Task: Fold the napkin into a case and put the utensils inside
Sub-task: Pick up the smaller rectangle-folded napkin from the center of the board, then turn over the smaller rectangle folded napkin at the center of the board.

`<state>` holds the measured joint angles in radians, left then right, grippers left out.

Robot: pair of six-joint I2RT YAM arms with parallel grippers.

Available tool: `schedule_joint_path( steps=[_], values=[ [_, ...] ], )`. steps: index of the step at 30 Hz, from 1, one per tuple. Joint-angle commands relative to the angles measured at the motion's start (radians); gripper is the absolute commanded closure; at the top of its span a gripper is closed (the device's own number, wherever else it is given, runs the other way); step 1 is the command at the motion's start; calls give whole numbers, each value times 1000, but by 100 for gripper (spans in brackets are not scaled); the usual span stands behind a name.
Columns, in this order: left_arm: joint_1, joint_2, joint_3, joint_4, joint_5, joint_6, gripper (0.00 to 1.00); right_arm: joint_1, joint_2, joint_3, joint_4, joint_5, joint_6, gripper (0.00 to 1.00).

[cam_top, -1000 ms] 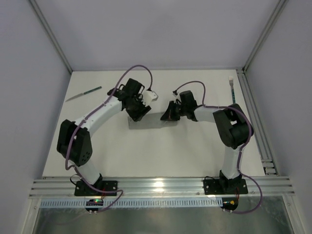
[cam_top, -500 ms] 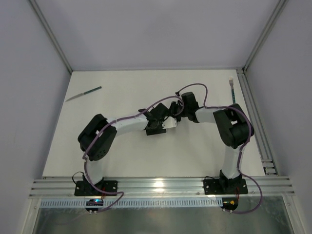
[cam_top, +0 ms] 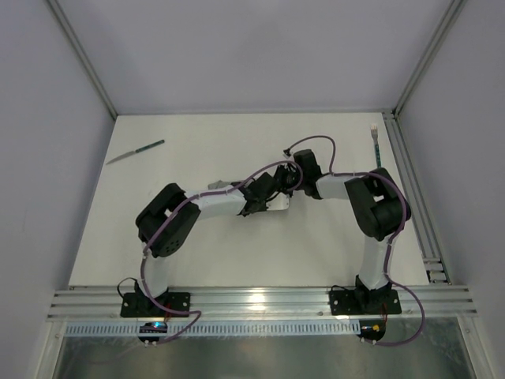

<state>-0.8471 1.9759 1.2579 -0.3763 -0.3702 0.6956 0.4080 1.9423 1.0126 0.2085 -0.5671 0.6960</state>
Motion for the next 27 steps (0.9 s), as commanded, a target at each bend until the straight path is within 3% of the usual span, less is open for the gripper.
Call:
schedule_joint_path(
  steps=[1, 2, 5, 11, 16, 19, 23, 27],
  values=[
    [6, 37, -34, 31, -29, 27, 72, -1, -3, 1, 29, -27, 13, 91],
    [6, 41, -34, 33, -27, 30, 83, -1, -5, 1, 32, -30, 13, 91],
    [6, 35, -28, 24, 6, 24, 100, -3, -17, 3, 40, -42, 7, 89],
    [32, -17, 69, -143, 207, -62, 100, -67, -161, 6, 10, -50, -32, 81],
    [75, -52, 152, -335, 408, -84, 100, -136, -322, 38, -122, -13, -242, 72],
    [117, -64, 196, -426, 505, -87, 100, -187, -431, -15, -109, -14, -334, 67],
    [152, -87, 206, -487, 570, -70, 100, -296, -529, -98, -58, -52, -358, 61],
    [158, -97, 228, -564, 640, -41, 100, -325, -571, -95, -84, -138, -452, 57]
  ],
)
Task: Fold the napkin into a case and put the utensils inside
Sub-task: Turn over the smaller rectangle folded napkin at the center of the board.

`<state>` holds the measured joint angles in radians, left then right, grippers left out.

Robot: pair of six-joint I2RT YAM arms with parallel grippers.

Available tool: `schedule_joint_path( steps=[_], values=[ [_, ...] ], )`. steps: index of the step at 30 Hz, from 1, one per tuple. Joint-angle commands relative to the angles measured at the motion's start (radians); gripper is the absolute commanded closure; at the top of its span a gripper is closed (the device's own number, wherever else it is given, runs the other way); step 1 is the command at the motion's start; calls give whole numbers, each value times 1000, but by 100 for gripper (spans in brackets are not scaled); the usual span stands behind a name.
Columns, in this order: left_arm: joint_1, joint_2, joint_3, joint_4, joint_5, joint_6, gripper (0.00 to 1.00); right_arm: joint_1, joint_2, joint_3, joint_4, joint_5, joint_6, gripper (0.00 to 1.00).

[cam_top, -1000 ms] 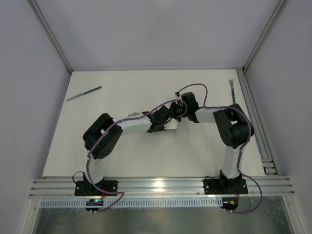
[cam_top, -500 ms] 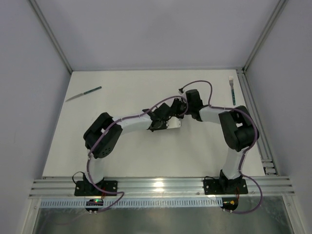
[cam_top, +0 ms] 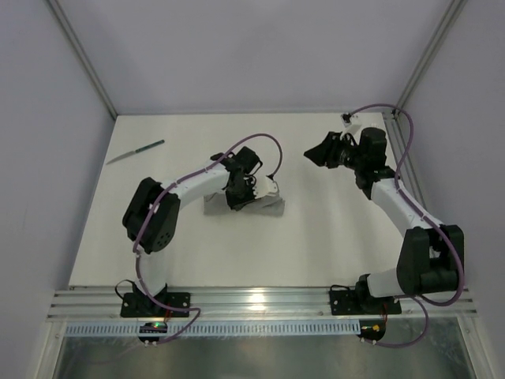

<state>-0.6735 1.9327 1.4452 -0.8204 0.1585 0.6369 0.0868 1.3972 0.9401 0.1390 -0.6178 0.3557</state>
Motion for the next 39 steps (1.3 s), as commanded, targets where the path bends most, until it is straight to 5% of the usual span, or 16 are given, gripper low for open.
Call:
schedule_joint_path(
  steps=[1, 3, 9, 12, 16, 19, 27, 29, 39],
  values=[
    [-15, -51, 50, -159, 139, 21, 100, -2, -49, -30, 0, -114, -144, 53],
    [-12, -46, 70, -195, 153, 33, 100, 42, -151, -75, 1, -126, -327, 39],
    [-3, -60, 69, -210, 136, 44, 100, 313, -435, -317, -188, -57, -1164, 24],
    [-3, -57, 61, -204, 144, 43, 100, 382, -503, -414, -211, -33, -1288, 22],
    [-3, -49, 66, -209, 161, 37, 100, 478, -501, -468, -153, 81, -1316, 22],
    [-1, -47, 72, -210, 162, 37, 100, 556, -463, -544, 52, 174, -1301, 21],
    [-1, -40, 83, -232, 165, 33, 100, 622, -161, -521, 335, 389, -1232, 18],
    [-1, -40, 83, -232, 164, 33, 100, 622, -127, -506, 346, 386, -1230, 11],
    [2, -37, 81, -235, 174, 38, 100, 646, 14, -434, 292, 368, -1299, 12]
  ],
)
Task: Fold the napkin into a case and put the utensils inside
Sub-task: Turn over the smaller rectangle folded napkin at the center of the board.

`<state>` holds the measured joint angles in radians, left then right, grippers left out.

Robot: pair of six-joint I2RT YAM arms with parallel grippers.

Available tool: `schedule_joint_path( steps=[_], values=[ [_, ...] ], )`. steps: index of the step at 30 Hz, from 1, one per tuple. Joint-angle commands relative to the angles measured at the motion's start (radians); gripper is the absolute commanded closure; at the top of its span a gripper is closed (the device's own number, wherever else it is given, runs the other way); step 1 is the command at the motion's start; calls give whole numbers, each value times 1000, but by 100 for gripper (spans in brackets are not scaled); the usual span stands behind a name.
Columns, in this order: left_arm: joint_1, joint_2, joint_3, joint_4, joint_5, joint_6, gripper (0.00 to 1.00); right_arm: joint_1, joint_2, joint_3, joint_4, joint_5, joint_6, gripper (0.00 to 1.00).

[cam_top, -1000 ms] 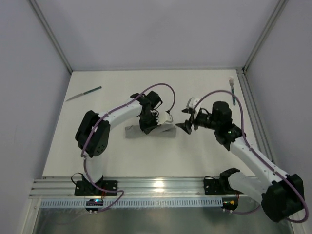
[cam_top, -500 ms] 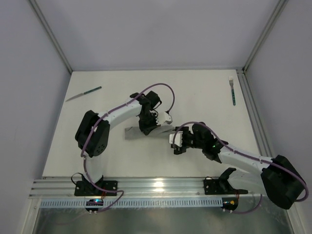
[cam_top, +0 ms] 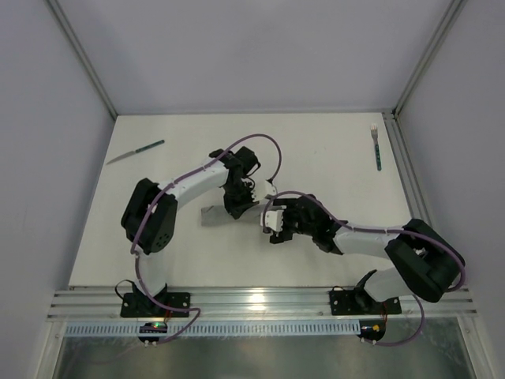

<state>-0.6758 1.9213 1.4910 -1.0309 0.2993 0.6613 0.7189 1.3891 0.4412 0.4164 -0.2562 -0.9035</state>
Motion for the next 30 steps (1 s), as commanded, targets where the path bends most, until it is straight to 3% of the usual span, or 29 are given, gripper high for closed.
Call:
schedule_joint_path(
  steps=[1, 2, 3, 7, 10, 14, 17, 23, 28, 30],
  values=[
    [2, -25, 35, -26, 35, 17, 100, 16, 28, 71, 7, 12, -57, 14],
    [5, -24, 35, -27, 37, 18, 100, 14, 42, 82, -5, 27, -64, 18],
    [7, -25, 35, -32, 43, 21, 100, 14, 51, 93, -36, 32, -80, 29],
    [18, -28, 40, -43, 67, 21, 100, 14, 57, 100, -88, 37, -107, 56],
    [24, -31, 38, -46, 73, 23, 100, 16, 67, 108, -116, 54, -115, 71],
    [36, -31, 40, -63, 98, 23, 100, 16, 34, 128, -163, 31, -94, 80],
    [50, -36, 52, -99, 133, 38, 100, 16, -16, 195, -296, -27, -61, 86],
    [84, -36, 94, -227, 188, 116, 100, 16, -45, 413, -722, -214, 115, 94],
    [99, -50, 80, -336, 219, 202, 99, 16, -39, 439, -804, -327, 254, 97],
    [101, -57, 60, -324, 201, 208, 92, 16, -22, 430, -797, -354, 296, 97]
  ],
)
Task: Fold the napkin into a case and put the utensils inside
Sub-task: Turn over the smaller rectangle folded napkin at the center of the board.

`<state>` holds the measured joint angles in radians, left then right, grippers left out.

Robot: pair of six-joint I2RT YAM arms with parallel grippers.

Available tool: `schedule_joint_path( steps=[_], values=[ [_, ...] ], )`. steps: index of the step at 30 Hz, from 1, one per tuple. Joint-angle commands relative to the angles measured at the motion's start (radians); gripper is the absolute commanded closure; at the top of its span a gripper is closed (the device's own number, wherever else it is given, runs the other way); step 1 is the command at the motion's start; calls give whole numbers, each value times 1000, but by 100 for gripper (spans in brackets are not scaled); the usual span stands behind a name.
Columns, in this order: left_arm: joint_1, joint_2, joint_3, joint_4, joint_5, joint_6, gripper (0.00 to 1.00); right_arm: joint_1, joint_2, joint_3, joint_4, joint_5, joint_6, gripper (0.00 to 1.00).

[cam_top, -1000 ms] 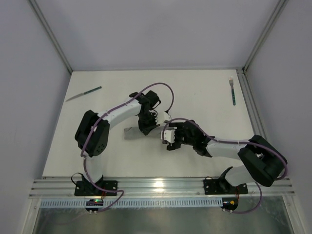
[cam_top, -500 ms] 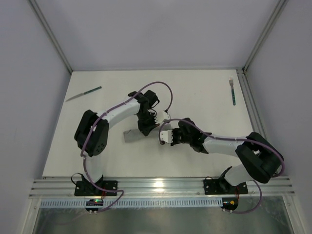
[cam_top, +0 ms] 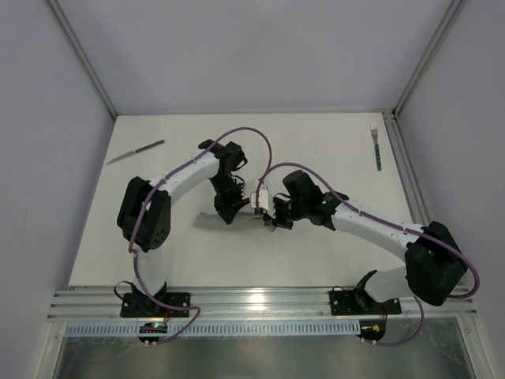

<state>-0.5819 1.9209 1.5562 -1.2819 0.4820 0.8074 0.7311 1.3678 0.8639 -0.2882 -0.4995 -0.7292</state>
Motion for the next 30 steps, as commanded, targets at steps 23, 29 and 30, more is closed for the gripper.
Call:
schedule_joint_path(
  steps=[23, 29, 30],
  values=[
    [27, -255, -111, -11, -54, 113, 1, -96, 145, -14, 46, -217, 356, 97],
    [37, -330, -262, 118, -94, 19, 1, -108, 162, -19, 83, -235, 382, 97],
    [53, -333, -246, 113, -80, 15, 1, -111, 166, -16, 81, -237, 383, 97]
  ],
)
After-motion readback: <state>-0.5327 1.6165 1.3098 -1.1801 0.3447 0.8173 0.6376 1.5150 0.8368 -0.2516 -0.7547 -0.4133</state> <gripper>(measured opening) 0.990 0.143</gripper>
